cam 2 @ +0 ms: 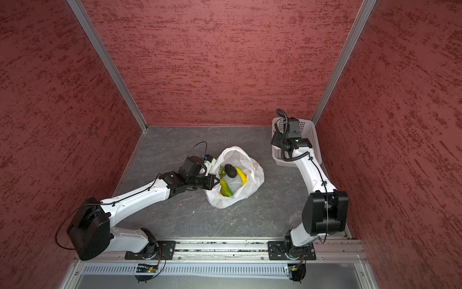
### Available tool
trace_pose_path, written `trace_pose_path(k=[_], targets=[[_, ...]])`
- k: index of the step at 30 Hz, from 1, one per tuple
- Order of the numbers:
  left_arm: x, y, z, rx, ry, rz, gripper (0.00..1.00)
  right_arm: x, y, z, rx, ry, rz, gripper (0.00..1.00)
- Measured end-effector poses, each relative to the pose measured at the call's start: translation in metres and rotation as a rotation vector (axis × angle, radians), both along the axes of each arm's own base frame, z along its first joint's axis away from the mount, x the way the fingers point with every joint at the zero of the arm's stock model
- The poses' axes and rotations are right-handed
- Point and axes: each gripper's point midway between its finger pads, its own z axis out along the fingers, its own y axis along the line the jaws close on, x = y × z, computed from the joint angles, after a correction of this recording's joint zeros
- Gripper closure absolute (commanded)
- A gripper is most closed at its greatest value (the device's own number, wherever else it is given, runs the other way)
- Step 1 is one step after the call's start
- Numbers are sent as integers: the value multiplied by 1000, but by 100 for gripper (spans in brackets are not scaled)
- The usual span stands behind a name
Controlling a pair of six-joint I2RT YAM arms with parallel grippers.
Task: Untie the knot of the plastic bag and take out the fruit
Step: Place the fruit in the basket.
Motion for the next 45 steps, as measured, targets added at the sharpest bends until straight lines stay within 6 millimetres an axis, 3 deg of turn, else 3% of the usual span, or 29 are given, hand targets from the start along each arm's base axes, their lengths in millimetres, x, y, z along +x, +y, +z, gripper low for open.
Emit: trace_pose_path(k=[7,11,15,22,27,30,33,41,45], targets=[[-1,-1,0,0,0,-3,100,29,-45,-64,-26,78,-108,64],[-1,-3,0,-2,-2,-7,100,37,-56,-91,-25,130,-127,50],[-1,-3,0,-3,-3,-8,100,39,-59,-109,-23,167,-134,26],[-1,-3,0,-3,-3,-8,100,37,-57,-102,-12,159,-127,2],[-1,-3,0,-2,-4,-8,100,31,-51,-77,-7,126,-96,1],[-1,-3,0,-2,-3,-9,100,22,-40,-54,-12,100,-51,1],[-1,-3,0,0,-7,-11,100,5,-16,-24,-16,54,18,1],[1,-1,0,6,-11,-12,100,-68,92,58,57,-85,315,1],[2,-1,3,2,-17,-12,100,-105,152,73,98,-96,482,2]])
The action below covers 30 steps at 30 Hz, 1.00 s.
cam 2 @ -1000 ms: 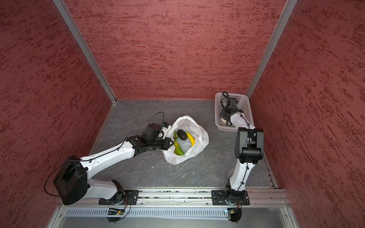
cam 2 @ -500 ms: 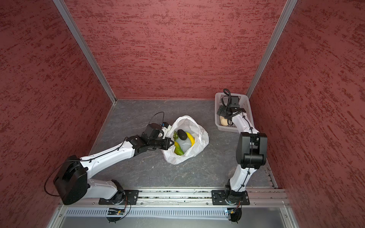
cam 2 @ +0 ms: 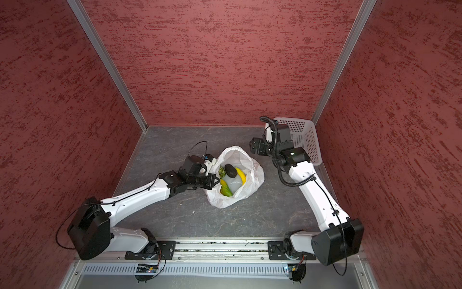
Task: Untie the knot of the plastic bag and take out the fruit
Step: Place the fruit in the basket, then pick up the fruit from the plastic bag.
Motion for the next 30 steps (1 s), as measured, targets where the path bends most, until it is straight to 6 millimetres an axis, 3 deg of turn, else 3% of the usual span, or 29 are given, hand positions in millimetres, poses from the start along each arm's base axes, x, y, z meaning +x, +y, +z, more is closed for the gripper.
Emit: trace_pose_path(k=[6,10,15,20,30], targets=[[0,-1,3,-5,-2,-2,100,-51,74,-4,16,40,215,2],[0,-1,3,-6,-1,-2,100,-74,99,-18,-7,68,299,2],[2,0,4,-11,0,0,100,-89,101,-81,-129,163,337,2],[5,2,7,-21,0,5,100,-99,89,-145,-277,255,357,6],[11,-3,22,-45,-28,-6,100,-78,97,-194,-388,268,368,15]])
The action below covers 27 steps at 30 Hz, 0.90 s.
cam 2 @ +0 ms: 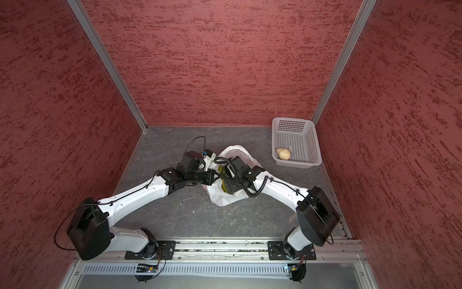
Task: Untie the knot of the plastic bag and take out the fruit
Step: Pick up the fruit from the plastic bag.
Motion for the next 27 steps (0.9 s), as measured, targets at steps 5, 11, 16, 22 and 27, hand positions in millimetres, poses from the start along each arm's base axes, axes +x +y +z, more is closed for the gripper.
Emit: trace_pose_path(k=[5,11,16,22,27], targets=[[-2,-1,0,-3,-1,-17,100,16,9,-15,9,-20,-28,15],[-3,-2,0,-2,-1,-25,100,43,19,-16,66,-84,-115,13],[-3,-3,-4,1,8,-29,100,59,20,-20,79,-119,-174,12],[-6,-4,-8,8,21,-47,100,80,15,-17,115,-161,-241,3],[-9,-3,-15,27,40,-64,100,93,12,-32,113,-159,-267,2]])
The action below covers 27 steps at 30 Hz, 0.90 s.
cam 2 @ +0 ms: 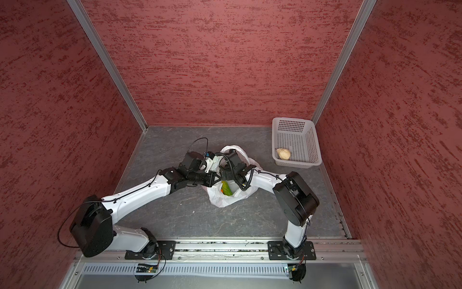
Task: Untie the knot of the plastic bag and take out the fruit
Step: Pick up the fruit from the plastic bag.
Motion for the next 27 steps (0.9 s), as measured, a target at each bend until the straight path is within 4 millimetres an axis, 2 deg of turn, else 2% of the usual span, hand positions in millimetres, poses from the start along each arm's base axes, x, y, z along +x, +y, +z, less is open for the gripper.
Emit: trace_pose_path(k=[4,7,9,16,27], targets=[[-2,-1,-1,0,2,-13,100,8,3,-8,2,-2,-6,4],[-2,-1,-1,0,1,-16,100,13,7,-7,16,-16,-9,11],[-2,-1,-1,1,1,-16,100,14,8,-7,22,-21,-11,19],[-2,-1,-1,1,-1,-18,100,15,8,-8,31,-20,-14,41],[-2,-1,-1,2,0,-17,100,9,7,-7,43,-7,-9,61]])
